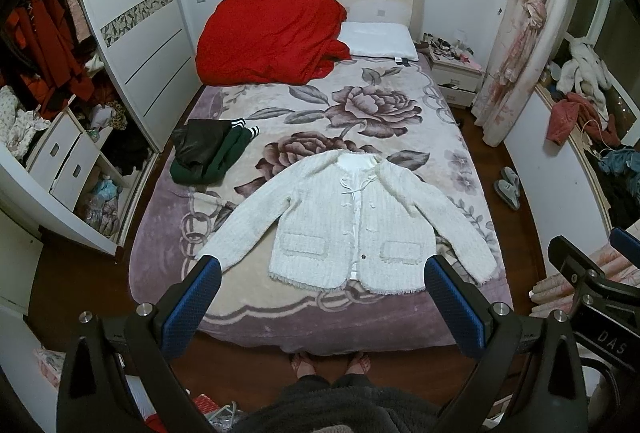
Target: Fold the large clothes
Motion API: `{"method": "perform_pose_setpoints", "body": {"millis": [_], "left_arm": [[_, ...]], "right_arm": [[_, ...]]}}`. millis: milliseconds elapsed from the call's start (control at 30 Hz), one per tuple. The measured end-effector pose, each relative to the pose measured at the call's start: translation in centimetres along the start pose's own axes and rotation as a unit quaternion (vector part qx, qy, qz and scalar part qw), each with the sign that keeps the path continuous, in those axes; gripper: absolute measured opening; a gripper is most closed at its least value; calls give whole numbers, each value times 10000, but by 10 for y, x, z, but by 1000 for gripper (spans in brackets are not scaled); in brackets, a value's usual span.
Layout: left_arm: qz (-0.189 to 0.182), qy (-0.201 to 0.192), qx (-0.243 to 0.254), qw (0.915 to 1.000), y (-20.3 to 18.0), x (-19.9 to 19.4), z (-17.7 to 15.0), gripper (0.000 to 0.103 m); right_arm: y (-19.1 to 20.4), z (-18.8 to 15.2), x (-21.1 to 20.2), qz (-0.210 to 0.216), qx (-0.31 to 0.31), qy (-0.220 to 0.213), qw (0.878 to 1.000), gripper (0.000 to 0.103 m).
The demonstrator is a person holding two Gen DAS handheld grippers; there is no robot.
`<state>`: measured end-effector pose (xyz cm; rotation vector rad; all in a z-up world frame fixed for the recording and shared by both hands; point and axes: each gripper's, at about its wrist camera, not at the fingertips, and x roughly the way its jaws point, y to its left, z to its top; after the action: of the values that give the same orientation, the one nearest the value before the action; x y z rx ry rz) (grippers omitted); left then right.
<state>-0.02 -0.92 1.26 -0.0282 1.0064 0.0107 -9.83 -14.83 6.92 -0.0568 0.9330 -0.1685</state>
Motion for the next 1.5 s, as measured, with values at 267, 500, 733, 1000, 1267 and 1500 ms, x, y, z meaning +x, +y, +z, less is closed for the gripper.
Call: {"method": "perform_pose_setpoints", "body": {"millis": [267,500,733,1000,1267,1500], "left_arm": [[3,-9,5,10000,0,0,-1,103],[4,-13,12,10000,3,-3,7,103],[-2,-21,6,10000,3,-3,7,103],[0,-25,12,10000,3,-3,7,103],[-7,-27,3,10000,3,-4,9,103],[-12,-34,8,10000,4,-4,8,103]], "right_arm": [[0,-4,1,-10,-2,-6,10000,103],[1,-2,0,-14,7,-7,10000,103],[1,-3,0,-9,0,-14,10000,103],[0,-3,1,1,4,-17,10000,103],[8,3,-2,18,-16,-24,10000,103],[8,6,-3,29,-5,-19,10000,103]]}}
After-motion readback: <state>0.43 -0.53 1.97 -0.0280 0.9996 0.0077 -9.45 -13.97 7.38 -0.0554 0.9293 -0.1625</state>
